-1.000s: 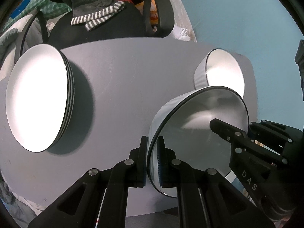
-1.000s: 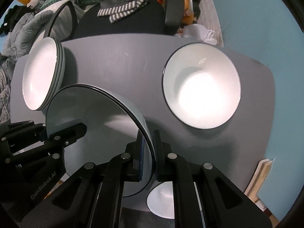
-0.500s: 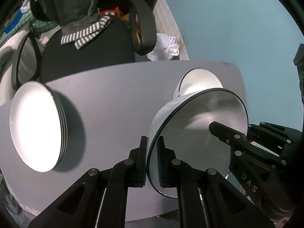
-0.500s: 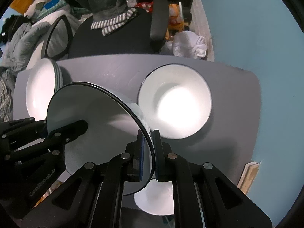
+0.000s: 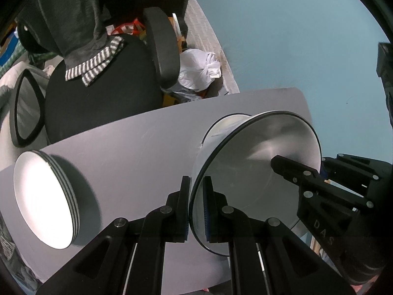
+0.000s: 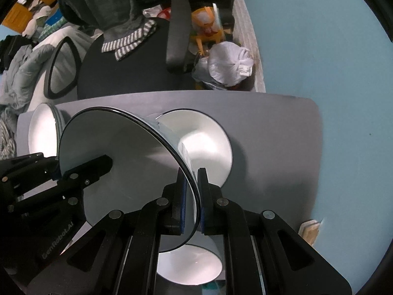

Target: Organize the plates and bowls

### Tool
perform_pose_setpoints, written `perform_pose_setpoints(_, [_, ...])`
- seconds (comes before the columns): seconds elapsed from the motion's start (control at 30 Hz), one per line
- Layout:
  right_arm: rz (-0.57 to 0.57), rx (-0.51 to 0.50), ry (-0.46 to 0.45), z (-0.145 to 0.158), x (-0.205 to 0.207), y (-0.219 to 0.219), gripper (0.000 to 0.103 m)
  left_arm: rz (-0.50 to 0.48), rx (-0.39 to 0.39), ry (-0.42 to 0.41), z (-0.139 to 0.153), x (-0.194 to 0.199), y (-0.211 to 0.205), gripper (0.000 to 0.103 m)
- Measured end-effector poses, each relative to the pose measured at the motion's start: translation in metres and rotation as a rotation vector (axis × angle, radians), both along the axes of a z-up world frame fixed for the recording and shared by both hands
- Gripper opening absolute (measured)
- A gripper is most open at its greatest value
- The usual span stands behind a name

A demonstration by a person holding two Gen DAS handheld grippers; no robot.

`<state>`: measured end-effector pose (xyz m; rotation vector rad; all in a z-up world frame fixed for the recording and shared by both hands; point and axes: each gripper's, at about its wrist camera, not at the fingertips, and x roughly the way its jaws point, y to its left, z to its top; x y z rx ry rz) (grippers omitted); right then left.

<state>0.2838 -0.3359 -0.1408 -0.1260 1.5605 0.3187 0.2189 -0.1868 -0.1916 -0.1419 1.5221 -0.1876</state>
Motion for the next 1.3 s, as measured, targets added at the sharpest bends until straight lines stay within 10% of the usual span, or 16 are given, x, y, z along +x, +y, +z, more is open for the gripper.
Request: perform_pose_setpoints(1.3, [0.011, -0.059, 0.054, -0.032, 0.026, -0.021, 0.009, -0.075, 0.105, 0.103, -0.043, 0.023, -0.034, 0.010])
